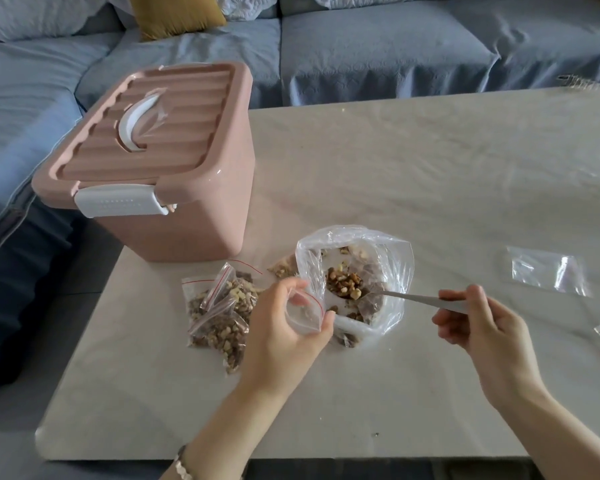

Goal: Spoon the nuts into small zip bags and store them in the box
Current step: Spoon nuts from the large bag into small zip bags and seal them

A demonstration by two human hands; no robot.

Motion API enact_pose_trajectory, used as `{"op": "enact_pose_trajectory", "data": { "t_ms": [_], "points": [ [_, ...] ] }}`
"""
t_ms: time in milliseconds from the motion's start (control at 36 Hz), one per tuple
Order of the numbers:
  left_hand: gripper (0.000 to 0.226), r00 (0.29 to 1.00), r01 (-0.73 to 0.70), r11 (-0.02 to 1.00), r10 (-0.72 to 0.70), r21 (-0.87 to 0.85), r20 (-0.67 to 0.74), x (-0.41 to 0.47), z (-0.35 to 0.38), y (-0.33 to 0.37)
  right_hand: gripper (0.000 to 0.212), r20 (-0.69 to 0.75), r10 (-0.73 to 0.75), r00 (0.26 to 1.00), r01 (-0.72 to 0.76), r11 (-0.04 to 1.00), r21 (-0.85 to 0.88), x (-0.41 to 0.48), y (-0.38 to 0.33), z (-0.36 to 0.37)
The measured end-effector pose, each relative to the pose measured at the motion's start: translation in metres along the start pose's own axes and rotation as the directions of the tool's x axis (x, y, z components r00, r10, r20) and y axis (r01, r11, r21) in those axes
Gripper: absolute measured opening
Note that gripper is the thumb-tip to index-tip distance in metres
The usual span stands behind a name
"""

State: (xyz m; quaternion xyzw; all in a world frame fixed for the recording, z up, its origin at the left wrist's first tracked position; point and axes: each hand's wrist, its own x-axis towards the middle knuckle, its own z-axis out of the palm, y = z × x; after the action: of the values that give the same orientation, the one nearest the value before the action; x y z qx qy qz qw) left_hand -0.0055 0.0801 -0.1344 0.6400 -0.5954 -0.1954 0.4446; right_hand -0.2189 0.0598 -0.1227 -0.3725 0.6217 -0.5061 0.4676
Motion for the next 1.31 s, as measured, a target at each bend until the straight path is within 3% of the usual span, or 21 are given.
{"op": "enact_pose_trajectory", "data": {
  "t_ms": [222, 389, 639, 833, 1000, 1194, 1306],
  "points": [
    [0.053, 0.982, 0.068, 0.996, -0.076, 0.054, 0.174, 0.002, 0.017, 0.001, 0.042, -0.06, -0.101, 0.993, 0.096, 0.991, -0.092, 0.023, -0.027, -0.019],
    [0.04, 0.97, 0.128, 0.989, -0.141, 0.075, 0.198, 0.008, 0.021, 0.003, 0.045, -0.023, -0.11, 0.994, 0.106, 0.987, -0.12, 0.038, -0.049, -0.019],
    [0.043, 0.987, 0.027, 0.982, -0.057, 0.189, 0.152, 0.009, 0.023, 0.007, 0.046, 0.149, -0.096, 0.984, 0.129, 0.964, -0.232, 0.044, -0.065, -0.001],
    [0.042, 0.991, -0.066, 0.966, 0.033, 0.248, 0.133, 0.011, 0.028, 0.002, 0.046, 0.276, -0.183, 0.944, 0.278, 0.89, -0.361, 0.041, -0.081, 0.017],
    [0.044, 0.997, -0.033, 0.985, 0.019, 0.171, 0.079, 0.006, 0.027, 0.006, 0.039, 0.446, -0.408, 0.796, 0.592, 0.678, -0.436, 0.01, -0.104, 0.036],
    [0.04, 0.983, 0.136, 0.991, -0.133, -0.014, 0.128, 0.003, 0.025, 0.009, 0.049, 0.612, -0.624, 0.487, 0.871, 0.292, -0.395, -0.017, -0.104, 0.047],
    [0.041, 0.982, 0.151, 0.986, -0.141, -0.076, 0.128, 0.001, 0.024, 0.008, 0.048, 0.658, -0.618, 0.43, 0.902, 0.257, -0.348, -0.02, -0.097, 0.046]
  ]
}}
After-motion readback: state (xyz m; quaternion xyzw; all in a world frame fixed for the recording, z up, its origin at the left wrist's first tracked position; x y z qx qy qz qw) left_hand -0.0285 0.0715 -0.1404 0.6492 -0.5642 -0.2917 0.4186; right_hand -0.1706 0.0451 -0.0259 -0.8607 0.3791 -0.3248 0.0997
